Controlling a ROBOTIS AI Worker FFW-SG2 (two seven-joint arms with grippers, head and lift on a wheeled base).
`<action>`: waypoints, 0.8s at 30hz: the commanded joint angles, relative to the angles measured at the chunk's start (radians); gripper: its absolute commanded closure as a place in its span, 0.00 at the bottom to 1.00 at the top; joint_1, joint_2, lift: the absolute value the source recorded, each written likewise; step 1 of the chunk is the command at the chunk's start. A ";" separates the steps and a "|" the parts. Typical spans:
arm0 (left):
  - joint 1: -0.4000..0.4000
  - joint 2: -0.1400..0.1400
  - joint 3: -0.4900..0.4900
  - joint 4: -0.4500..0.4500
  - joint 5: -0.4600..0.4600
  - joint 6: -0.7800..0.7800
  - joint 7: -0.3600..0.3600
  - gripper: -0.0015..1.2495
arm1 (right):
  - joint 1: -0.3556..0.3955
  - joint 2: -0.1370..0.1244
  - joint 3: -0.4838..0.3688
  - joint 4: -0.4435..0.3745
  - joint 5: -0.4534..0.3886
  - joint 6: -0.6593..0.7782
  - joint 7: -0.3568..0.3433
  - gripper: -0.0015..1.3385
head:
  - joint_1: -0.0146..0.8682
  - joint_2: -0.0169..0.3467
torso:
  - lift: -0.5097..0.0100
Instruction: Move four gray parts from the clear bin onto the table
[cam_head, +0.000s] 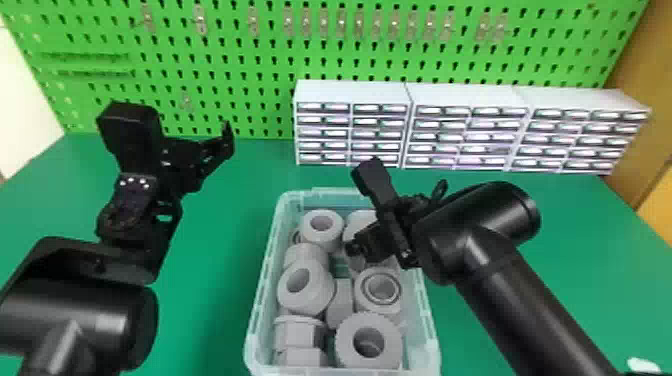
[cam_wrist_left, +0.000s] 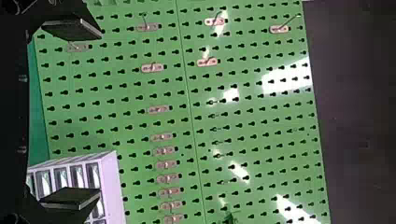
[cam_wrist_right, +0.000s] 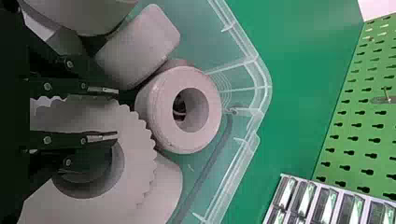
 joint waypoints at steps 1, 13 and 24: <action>0.000 0.000 0.000 0.000 0.000 0.000 0.000 0.09 | 0.000 0.000 -0.001 -0.023 0.001 0.000 0.000 0.81 | 0.78 0.14 | 0.89; 0.001 0.000 0.000 0.000 0.000 0.000 -0.002 0.09 | -0.007 -0.005 -0.012 -0.152 0.067 0.023 0.000 0.81 | 0.78 0.14 | 0.89; 0.003 0.000 0.002 0.000 0.000 0.000 -0.003 0.09 | 0.005 -0.009 -0.072 -0.232 0.111 0.055 0.000 0.81 | 0.78 0.14 | 0.89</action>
